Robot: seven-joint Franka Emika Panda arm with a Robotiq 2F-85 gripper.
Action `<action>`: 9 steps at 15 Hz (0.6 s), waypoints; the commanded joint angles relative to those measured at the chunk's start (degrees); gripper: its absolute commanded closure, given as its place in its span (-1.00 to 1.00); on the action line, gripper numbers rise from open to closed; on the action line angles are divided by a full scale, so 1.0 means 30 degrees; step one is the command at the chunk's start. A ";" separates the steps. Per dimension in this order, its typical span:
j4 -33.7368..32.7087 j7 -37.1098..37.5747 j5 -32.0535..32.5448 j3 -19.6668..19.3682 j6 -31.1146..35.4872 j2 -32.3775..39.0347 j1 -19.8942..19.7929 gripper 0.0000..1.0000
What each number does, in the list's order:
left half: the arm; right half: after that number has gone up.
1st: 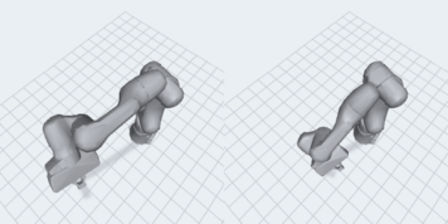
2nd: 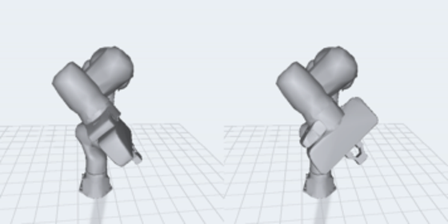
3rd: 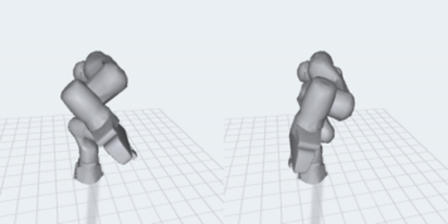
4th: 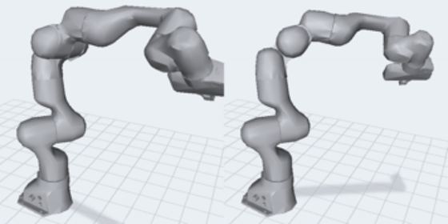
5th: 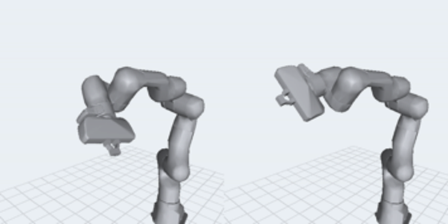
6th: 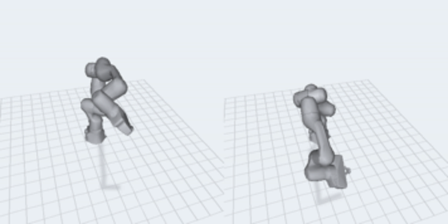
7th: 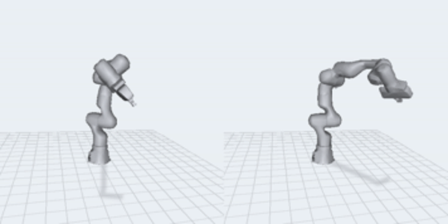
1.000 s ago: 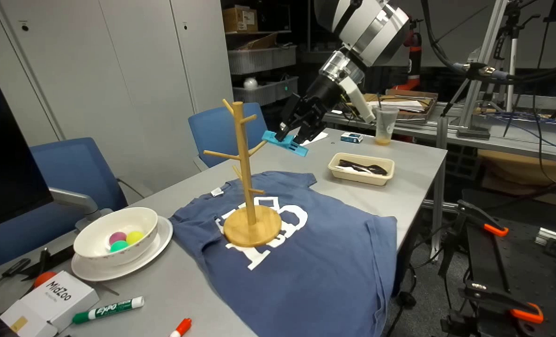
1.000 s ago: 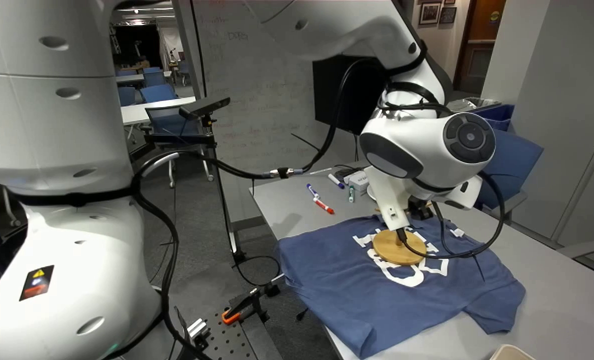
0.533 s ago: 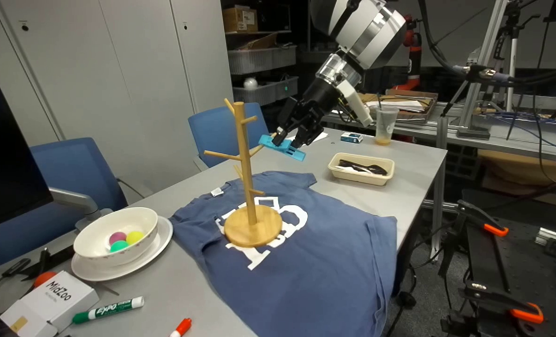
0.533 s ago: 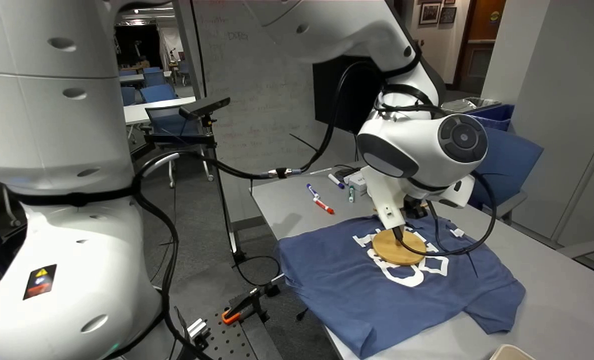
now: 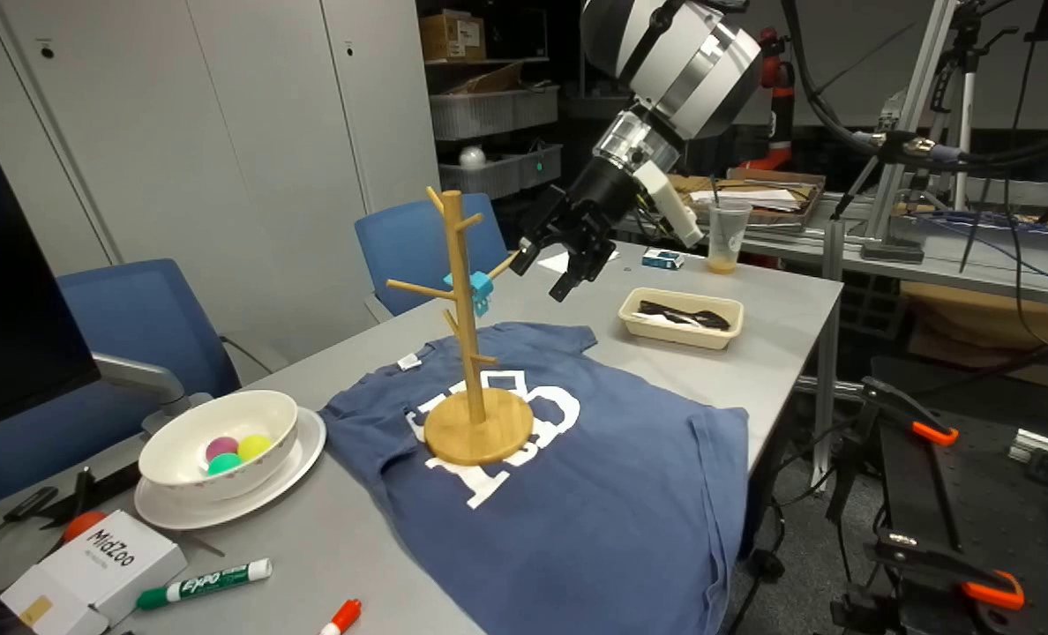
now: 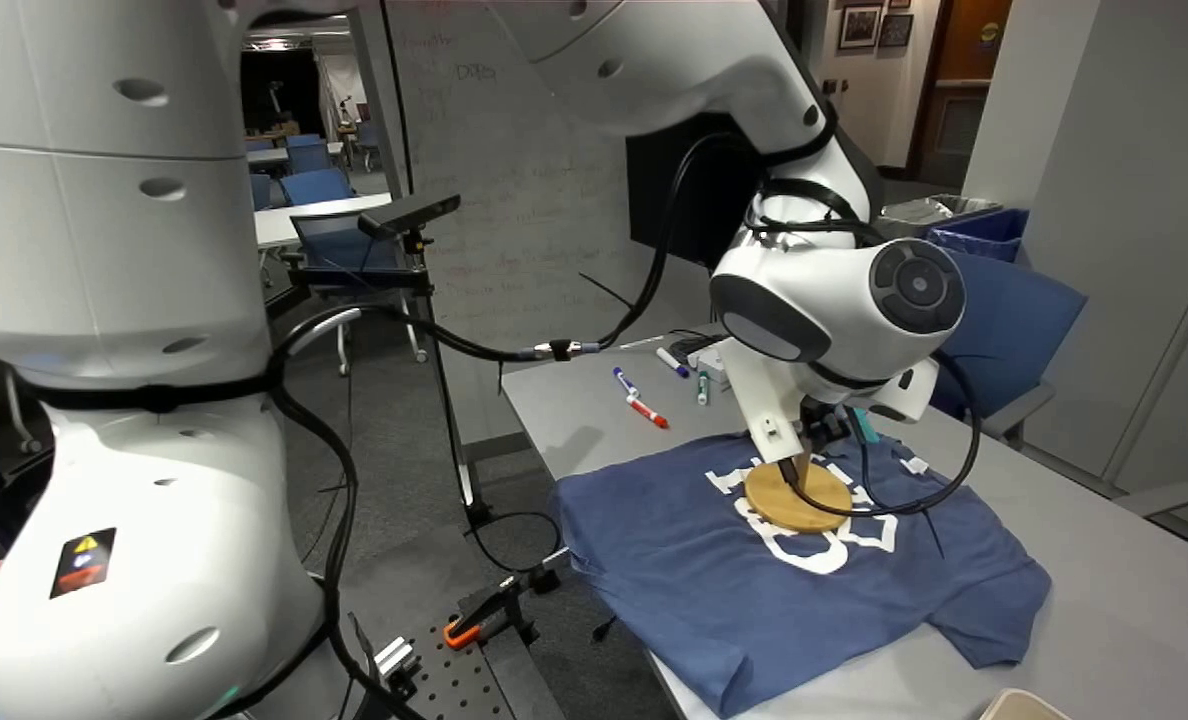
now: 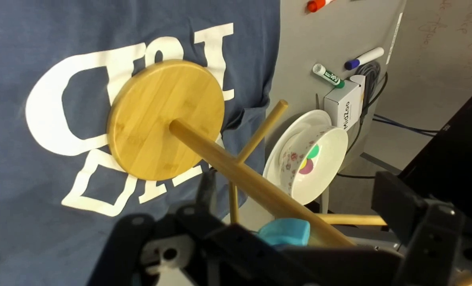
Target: Hang the peg on the stand
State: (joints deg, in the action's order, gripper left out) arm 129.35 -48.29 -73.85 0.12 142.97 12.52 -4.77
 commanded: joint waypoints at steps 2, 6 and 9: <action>-0.0134 -0.0238 -0.0155 -0.0145 0.0081 0.0123 0.0257 -1.00; 0.0154 0.0031 0.0454 -0.0221 0.0660 -0.0256 0.0405 -1.00; 0.0454 0.0181 0.1291 -0.0235 0.1756 -0.0759 0.0557 -1.00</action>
State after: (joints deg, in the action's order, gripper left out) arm 129.38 -48.29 -72.34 0.10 144.73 12.51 -4.63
